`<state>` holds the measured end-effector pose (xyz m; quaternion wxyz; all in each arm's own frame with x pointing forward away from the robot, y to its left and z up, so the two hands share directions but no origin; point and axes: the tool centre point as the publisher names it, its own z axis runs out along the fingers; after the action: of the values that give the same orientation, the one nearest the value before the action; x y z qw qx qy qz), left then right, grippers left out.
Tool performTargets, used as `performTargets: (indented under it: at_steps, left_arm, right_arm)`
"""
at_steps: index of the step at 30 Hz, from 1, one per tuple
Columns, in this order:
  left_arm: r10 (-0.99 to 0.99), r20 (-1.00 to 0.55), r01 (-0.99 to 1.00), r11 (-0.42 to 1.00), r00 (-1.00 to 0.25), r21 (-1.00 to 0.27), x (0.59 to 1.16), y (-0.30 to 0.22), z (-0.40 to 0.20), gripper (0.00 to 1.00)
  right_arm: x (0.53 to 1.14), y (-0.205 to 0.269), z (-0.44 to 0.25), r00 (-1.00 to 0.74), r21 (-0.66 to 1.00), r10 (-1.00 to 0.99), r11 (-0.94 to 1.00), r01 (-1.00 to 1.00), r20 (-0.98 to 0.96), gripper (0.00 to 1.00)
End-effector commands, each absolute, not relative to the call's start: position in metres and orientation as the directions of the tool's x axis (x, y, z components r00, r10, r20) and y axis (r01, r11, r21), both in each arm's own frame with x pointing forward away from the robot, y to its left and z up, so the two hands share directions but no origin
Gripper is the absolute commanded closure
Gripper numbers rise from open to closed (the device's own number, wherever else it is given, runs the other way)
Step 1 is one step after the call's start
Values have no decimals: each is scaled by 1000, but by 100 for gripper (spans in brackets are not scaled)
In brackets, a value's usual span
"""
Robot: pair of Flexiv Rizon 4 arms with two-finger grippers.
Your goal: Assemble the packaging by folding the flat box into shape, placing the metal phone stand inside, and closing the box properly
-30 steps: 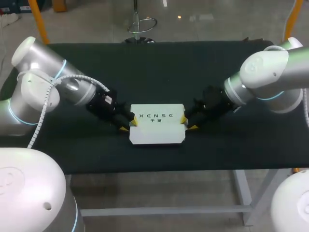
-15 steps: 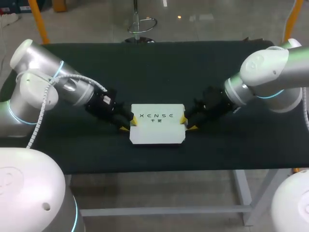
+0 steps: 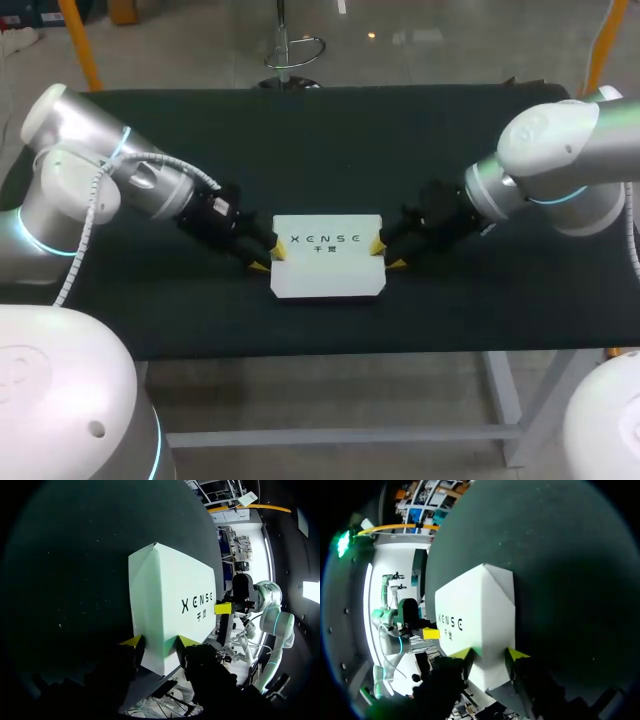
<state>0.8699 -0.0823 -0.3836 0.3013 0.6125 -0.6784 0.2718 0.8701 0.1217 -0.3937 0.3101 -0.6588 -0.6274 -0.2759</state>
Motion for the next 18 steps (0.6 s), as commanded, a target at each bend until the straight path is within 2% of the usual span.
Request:
performTargets:
  at_steps: [1,18]
  left_arm:
    - [-664,745,-994,107,-68,5,872,-90,-386,55]
    - [-644,764,-996,87,-42,19,870,-89,-378,55]
  right_arm:
    - [871,127,-395,59,-62,650,-18,998,758,53]
    - [871,128,-390,72,-70,632,-28,997,772,53]
